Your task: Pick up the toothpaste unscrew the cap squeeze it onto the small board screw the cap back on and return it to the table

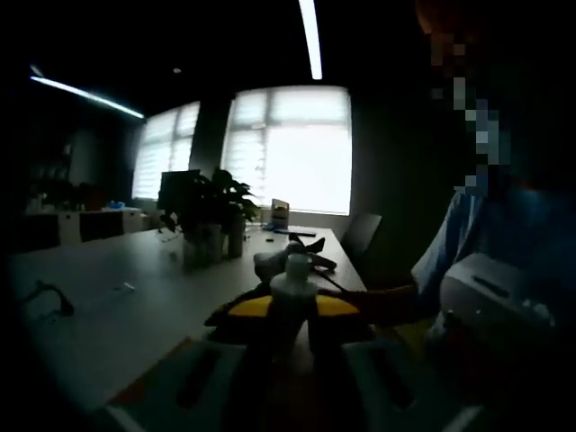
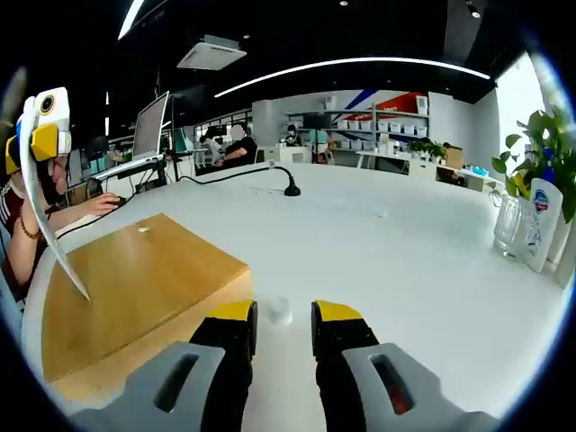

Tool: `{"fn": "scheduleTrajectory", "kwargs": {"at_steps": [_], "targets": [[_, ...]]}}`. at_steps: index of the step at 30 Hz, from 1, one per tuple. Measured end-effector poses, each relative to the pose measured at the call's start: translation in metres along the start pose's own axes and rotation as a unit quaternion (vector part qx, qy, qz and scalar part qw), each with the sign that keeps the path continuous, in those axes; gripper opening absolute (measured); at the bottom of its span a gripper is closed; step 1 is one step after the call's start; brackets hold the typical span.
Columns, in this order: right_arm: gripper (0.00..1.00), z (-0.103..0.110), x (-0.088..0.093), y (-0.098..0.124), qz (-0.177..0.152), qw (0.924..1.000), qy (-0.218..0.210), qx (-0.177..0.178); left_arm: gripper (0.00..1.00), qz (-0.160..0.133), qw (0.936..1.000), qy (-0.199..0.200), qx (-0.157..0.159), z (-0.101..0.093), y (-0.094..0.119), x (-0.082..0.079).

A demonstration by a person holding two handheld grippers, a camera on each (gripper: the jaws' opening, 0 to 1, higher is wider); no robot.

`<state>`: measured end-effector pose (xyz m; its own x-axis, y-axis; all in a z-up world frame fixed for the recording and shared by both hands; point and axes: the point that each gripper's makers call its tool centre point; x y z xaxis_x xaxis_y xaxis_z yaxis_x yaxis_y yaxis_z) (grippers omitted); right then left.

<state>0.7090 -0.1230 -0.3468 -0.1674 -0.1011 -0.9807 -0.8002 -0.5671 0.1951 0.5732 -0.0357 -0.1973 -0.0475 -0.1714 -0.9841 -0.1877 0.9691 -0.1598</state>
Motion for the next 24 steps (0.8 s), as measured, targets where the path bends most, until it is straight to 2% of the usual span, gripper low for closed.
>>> {"fn": "scheduleTrajectory", "kwargs": {"at_steps": [2, 5, 9, 17, 19, 20, 24], "targets": [[0.14, 0.002, 0.0, -0.003, 0.002, 1.0, 0.006, -0.001, 0.14, 0.0, 1.0, 0.0, 0.0, 0.0, 0.001, 0.0], [0.12, 0.0, 0.004, -0.004, 0.017, 0.9998, 0.01, 0.001, 0.14, 0.001, 1.0, 0.001, -0.004, 0.002, 0.001, 0.0], [0.1, 0.006, 0.004, -0.003, 0.019, 0.9998, 0.003, -0.005, 0.14, 0.002, 1.0, -0.003, -0.004, 0.001, 0.002, 0.0], [0.1, 0.022, -0.014, 0.011, -0.006, 0.9996, -0.027, -0.011, 0.14, 0.003, 1.0, -0.004, -0.003, -0.001, 0.001, 0.0], [0.09, 0.026, -0.034, 0.022, -0.025, 0.9982, -0.054, -0.007, 0.14, 0.004, 1.0, -0.004, -0.004, 0.0, 0.002, 0.0], [0.09, 0.033, -0.047, 0.03, -0.038, 0.9978, -0.051, -0.017, 0.14, 0.004, 1.0, -0.003, -0.004, 0.0, 0.002, 0.0], [0.09, 0.059, -0.106, 0.059, -0.082, 0.9947, -0.005, -0.061, 0.13, 0.005, 1.0, -0.005, -0.007, 0.0, 0.003, 0.001]]}}
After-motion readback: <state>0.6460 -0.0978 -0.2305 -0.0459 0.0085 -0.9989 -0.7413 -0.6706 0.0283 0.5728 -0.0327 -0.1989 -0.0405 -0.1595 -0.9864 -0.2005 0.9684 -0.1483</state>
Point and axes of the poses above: the point that each gripper's makers call its tool centre point, and the gripper's own axes: y roughly backward along the fingers, z roughly to its left, x roughly out of its underside, and after that the axes turned 11 degrees about -z, right-handed
